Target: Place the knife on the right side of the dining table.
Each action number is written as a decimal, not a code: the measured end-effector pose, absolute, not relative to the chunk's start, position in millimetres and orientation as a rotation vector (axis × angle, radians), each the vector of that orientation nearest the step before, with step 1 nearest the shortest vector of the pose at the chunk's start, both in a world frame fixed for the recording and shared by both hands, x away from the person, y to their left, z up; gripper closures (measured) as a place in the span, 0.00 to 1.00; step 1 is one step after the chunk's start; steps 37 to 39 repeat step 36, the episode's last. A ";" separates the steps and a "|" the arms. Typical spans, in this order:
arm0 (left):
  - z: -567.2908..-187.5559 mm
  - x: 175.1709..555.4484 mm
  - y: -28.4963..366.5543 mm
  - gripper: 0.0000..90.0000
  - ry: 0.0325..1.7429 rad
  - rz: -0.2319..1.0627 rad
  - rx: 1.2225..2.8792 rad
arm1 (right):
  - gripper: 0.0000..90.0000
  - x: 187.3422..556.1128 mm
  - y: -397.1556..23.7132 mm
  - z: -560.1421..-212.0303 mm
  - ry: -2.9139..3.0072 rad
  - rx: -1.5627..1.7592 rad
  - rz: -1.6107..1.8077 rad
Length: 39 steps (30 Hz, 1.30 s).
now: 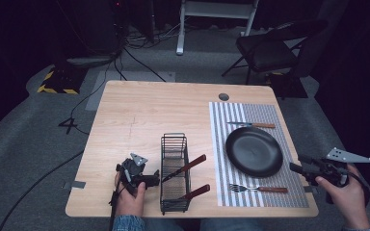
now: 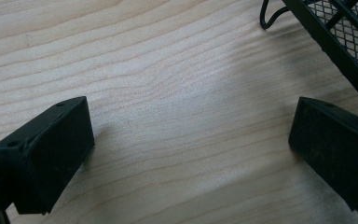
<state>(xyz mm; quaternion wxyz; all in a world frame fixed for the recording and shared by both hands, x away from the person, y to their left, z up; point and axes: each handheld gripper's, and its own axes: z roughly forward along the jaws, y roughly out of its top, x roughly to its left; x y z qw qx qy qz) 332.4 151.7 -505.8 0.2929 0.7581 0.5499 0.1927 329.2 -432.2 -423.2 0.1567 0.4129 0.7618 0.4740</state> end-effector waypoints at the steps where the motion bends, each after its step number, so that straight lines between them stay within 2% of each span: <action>1: -505.8 332.4 151.6 0.00 1.465 0.513 2.019 | 0.43 328.3 -432.5 -431.9 2.151 1.177 1.396; 4: -505.7 332.5 151.7 0.00 1.464 0.513 2.020 | 0.45 327.0 -428.6 -450.3 2.171 1.152 1.373; 16: -505.8 332.6 151.4 0.00 1.465 0.513 2.017 | 0.41 321.4 -421.1 -486.0 2.298 1.149 1.205; 27: -505.8 332.6 151.4 0.00 1.465 0.514 2.017 | 0.39 319.1 -425.7 -502.8 2.297 1.194 1.141; 39: -505.9 332.6 151.4 0.00 1.464 0.514 2.017 | 0.40 315.7 -419.8 -503.4 2.286 1.153 1.072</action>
